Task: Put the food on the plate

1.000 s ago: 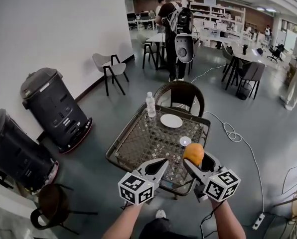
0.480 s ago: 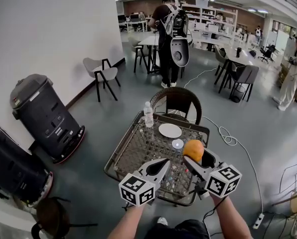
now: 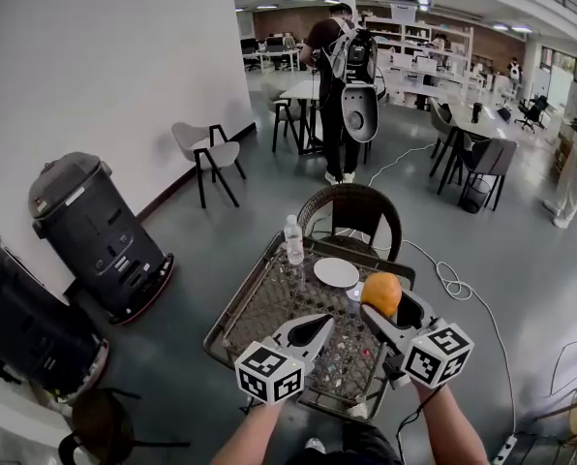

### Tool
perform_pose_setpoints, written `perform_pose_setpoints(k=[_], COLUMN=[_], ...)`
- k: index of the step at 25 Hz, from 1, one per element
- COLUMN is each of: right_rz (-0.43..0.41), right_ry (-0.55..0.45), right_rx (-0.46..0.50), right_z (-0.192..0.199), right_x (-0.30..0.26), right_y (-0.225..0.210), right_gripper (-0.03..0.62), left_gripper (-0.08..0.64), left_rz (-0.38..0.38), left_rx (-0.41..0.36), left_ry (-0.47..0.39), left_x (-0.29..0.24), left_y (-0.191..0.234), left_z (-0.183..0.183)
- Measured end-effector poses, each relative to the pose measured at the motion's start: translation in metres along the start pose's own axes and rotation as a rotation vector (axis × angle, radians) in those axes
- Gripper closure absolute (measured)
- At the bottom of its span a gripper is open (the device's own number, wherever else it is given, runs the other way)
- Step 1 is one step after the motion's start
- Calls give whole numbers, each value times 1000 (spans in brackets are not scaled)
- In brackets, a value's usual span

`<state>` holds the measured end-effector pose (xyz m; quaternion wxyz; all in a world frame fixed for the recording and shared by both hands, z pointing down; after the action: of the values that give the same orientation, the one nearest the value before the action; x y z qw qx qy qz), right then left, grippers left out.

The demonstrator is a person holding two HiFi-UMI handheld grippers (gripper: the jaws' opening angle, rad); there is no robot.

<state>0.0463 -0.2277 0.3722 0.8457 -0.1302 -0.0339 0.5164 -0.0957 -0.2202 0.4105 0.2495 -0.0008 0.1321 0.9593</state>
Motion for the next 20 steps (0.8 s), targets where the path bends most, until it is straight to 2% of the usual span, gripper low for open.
perform_pose_setpoints(k=[10,20], right_rz=[-53,-81], right_ry=[94,285], right_rx=[69,113], right_z=[13,80], right_x=[-65,-152], right_y=[-68,-136], right_gripper=[270,270], left_gripper=[552,552], left_rz=[-126,-264], left_rx=[20,57], left_ry=[33,132], left_x=[-51,-85], left_y=[48,112], left_z=[8,60])
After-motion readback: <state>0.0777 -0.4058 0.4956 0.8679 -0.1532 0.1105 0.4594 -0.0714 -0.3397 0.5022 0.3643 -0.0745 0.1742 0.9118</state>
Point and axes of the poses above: the fingertips, and each gripper's own axes: x backward along the fingers, y to its left, z out of its underside, the point moved 4 cm from there along x, backward along the fingers, and after that the axes turned 7 degrees about z, right-handed, at the moved point
